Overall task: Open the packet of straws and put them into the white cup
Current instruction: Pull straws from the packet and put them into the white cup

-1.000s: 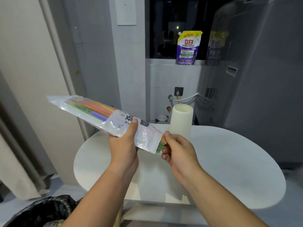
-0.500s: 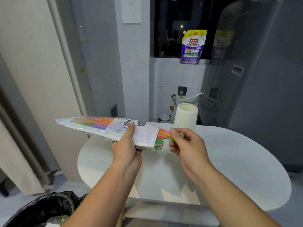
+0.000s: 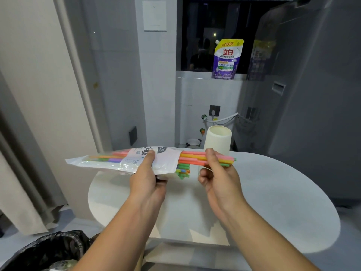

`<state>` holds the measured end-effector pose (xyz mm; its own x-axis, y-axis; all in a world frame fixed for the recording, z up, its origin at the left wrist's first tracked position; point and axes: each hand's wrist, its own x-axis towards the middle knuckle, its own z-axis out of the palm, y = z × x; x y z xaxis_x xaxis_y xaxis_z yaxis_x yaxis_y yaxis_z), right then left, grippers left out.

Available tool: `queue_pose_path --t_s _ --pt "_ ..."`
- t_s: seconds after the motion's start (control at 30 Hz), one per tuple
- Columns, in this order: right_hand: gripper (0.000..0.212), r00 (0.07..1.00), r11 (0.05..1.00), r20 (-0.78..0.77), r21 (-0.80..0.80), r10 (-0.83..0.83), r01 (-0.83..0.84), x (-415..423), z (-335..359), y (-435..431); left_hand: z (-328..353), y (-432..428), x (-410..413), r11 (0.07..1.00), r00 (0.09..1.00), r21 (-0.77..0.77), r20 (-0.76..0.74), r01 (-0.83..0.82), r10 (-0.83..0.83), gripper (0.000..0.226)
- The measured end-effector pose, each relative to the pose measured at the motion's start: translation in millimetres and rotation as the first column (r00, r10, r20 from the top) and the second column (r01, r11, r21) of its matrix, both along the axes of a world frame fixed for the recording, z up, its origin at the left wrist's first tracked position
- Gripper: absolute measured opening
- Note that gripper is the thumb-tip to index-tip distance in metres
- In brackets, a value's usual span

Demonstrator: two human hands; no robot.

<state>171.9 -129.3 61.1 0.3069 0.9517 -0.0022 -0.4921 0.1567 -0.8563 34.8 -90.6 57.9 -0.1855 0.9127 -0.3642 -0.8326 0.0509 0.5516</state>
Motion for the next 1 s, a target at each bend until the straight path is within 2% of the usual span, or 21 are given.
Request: queue_pose_path --t_s 0.1,0.2,0.33,0.6,0.83,1.0 --pt "0.023 0.997 0.997 0.028 -0.025 -0.075 0.076 3 1 5 -1 -2 1 1.000 1.000 -0.003 0.013 0.002 -0.002 0.045" --pt "0.019 0.997 0.997 0.037 -0.007 -0.071 0.071 3 3 6 -2 -4 5 1.000 0.999 0.011 0.031 0.012 -0.012 0.047" --pt "0.028 0.988 0.999 0.148 -0.009 -0.039 0.040 -2 0 5 -3 -6 13 0.999 0.998 0.022 0.036 0.041 -0.042 0.048" --pt "0.033 0.951 0.991 0.278 0.033 -0.135 0.131 4 6 -3 0 -2 1 0.998 0.997 -0.060 0.081 0.021 -0.017 0.047" --pt "0.036 0.923 0.970 0.302 0.035 -0.238 0.239 3 4 -2 -1 2 -2 0.997 0.999 -0.078 0.049 -0.005 0.009 0.045" --pt "0.032 0.939 0.981 0.285 0.052 -0.192 0.185 9 5 -3 -3 2 -3 0.996 0.999 -0.083 0.027 -0.026 0.028 0.041"
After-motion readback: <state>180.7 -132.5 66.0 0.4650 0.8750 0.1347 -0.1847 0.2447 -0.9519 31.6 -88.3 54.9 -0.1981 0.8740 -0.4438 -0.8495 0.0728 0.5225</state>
